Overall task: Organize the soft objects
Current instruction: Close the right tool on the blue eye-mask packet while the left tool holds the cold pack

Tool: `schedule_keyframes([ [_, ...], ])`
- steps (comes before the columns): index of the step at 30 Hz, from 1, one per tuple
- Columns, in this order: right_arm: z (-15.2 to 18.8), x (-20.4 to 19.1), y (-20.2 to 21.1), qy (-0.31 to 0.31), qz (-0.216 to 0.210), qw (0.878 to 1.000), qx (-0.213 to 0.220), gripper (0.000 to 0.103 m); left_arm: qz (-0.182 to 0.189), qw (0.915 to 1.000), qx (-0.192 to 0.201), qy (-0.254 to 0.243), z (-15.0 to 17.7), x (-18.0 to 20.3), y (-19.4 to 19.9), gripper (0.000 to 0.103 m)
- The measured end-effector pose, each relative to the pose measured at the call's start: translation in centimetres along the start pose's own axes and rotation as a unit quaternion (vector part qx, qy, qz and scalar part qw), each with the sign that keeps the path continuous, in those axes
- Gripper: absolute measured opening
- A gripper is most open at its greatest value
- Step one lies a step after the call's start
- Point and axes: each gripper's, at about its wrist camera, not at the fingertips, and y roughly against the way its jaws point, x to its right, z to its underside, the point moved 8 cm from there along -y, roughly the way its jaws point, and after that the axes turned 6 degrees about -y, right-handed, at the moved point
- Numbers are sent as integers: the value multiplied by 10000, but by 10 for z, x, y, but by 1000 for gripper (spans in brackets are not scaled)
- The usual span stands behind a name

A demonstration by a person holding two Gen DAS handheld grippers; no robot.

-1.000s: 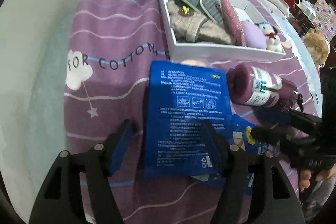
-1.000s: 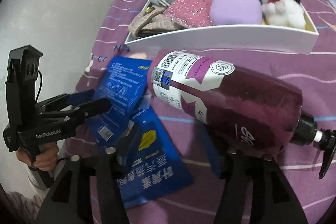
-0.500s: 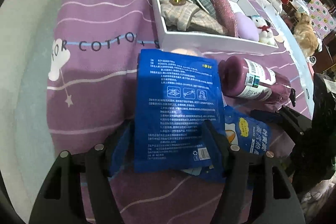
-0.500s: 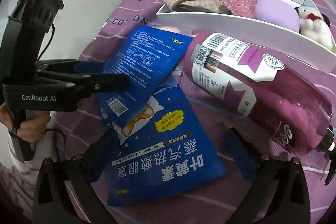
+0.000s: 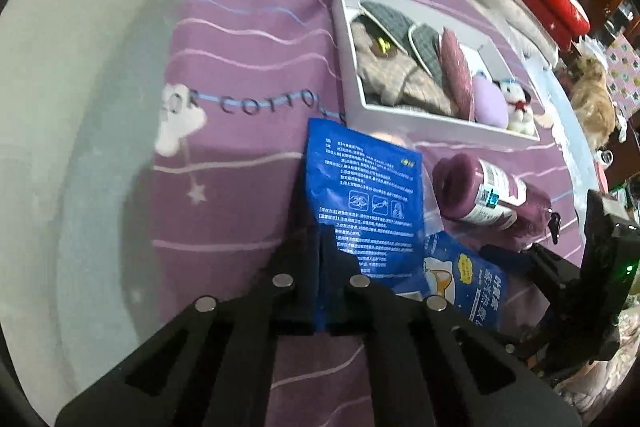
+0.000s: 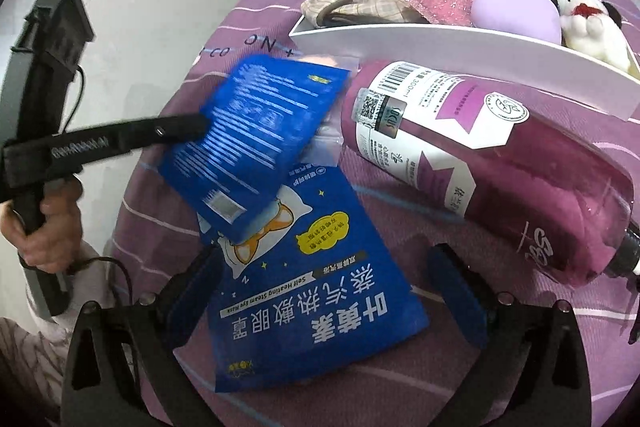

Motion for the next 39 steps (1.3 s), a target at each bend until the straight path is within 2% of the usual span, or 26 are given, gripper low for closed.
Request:
schedule_keyframes([
  [5,0,-10,-6,-132,43,9998,-155,103,-104,9999,135,19,-3,-6,6,2],
  [11,7,0,12,-701,-111,9968,-376,103,437,9987,-198,162,0,2,-15,4],
  [14,10,10,26,-1197,-374,9911,-449,102,722,9961,-403,302,4,2,-22,22],
  [16,13,17,36,-1594,-606,9841,-503,100,1006,9935,-401,364,4,6,-24,42],
  [19,18,22,43,-1983,-809,9749,-616,90,1200,9919,-298,283,1,19,-24,59],
  [20,20,21,45,-2083,-881,9718,-663,86,1147,9928,-280,206,1,23,-26,60],
  [24,22,10,41,-2307,-1190,9632,-696,77,690,9973,-268,-3,0,33,-36,60],
  [26,22,5,35,-2330,-1226,9624,-662,69,418,9986,-255,-180,0,38,-39,57],
  [29,19,-2,26,-2318,-1248,9634,-516,65,5,9990,-234,-391,0,42,-41,42],
  [31,17,-3,24,-2320,-1226,9643,-348,59,-27,9988,-229,-442,1,42,-40,25],
  [35,18,7,26,-2511,-1274,9593,-230,43,-62,9987,-143,-479,0,43,-35,16],
  [39,19,18,27,-2651,-1337,9547,-170,31,-36,9990,-80,-438,2,41,-29,8],
])
